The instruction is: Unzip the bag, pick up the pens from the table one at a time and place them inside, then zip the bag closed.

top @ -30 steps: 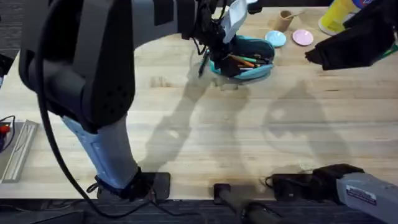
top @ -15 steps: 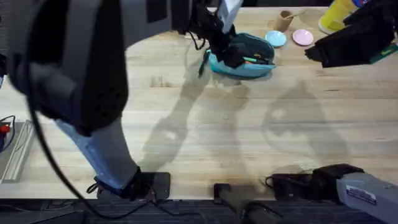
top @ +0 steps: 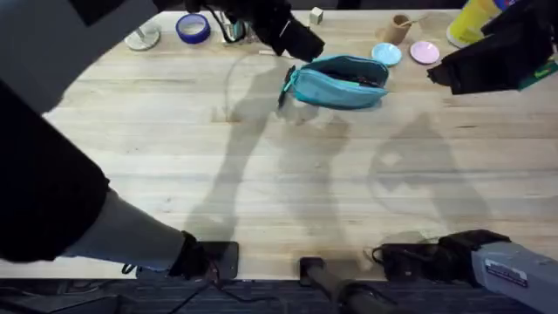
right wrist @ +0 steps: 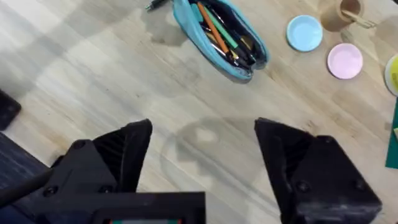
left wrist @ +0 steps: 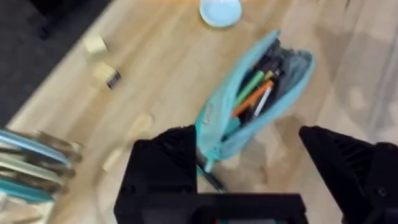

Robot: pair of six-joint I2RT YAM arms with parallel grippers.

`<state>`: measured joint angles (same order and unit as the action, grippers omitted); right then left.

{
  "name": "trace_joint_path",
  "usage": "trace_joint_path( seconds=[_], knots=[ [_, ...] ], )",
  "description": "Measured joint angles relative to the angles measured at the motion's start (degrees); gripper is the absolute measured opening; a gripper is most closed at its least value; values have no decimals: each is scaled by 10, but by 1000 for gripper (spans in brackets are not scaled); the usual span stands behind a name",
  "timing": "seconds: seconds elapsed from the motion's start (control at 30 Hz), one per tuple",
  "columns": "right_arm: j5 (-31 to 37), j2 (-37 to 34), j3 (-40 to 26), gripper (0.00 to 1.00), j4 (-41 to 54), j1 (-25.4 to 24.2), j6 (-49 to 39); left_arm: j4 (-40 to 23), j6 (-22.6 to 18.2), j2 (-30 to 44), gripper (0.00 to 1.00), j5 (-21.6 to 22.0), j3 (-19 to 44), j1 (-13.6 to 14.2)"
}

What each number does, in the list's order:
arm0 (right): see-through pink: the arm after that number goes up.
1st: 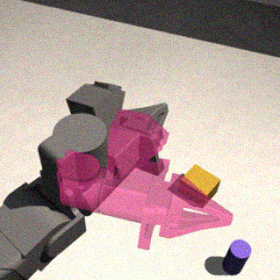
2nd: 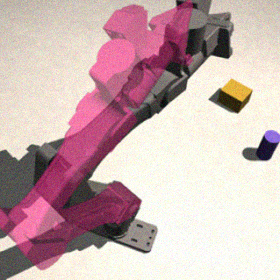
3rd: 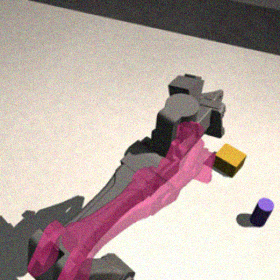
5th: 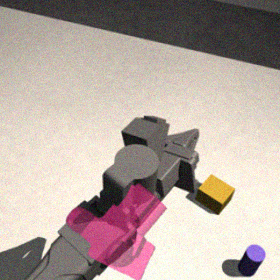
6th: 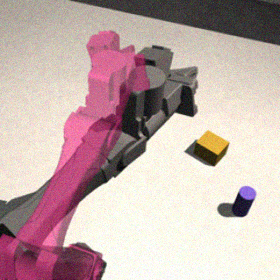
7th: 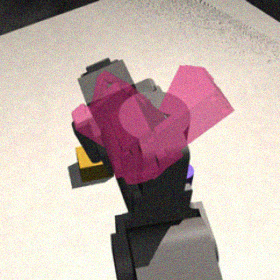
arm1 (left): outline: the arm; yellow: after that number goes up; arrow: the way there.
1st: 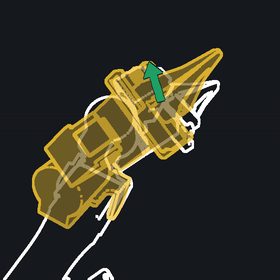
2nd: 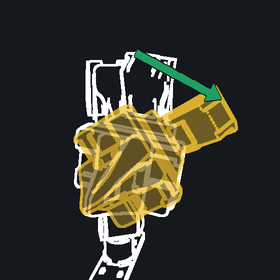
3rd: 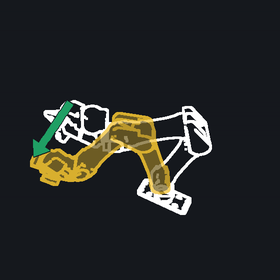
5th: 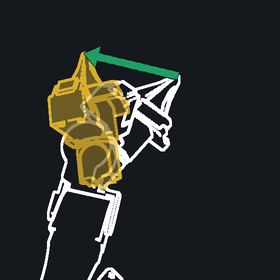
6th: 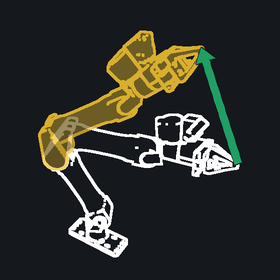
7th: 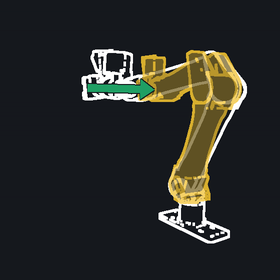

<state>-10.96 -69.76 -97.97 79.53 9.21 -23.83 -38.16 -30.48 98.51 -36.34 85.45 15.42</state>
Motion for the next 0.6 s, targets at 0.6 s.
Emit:
trace_joint_path(
  seconds=[0.6],
  knots=[
    [0,0,0,998,-16,0,0,-99,8,-27,994,96,0,-7]
  ],
)
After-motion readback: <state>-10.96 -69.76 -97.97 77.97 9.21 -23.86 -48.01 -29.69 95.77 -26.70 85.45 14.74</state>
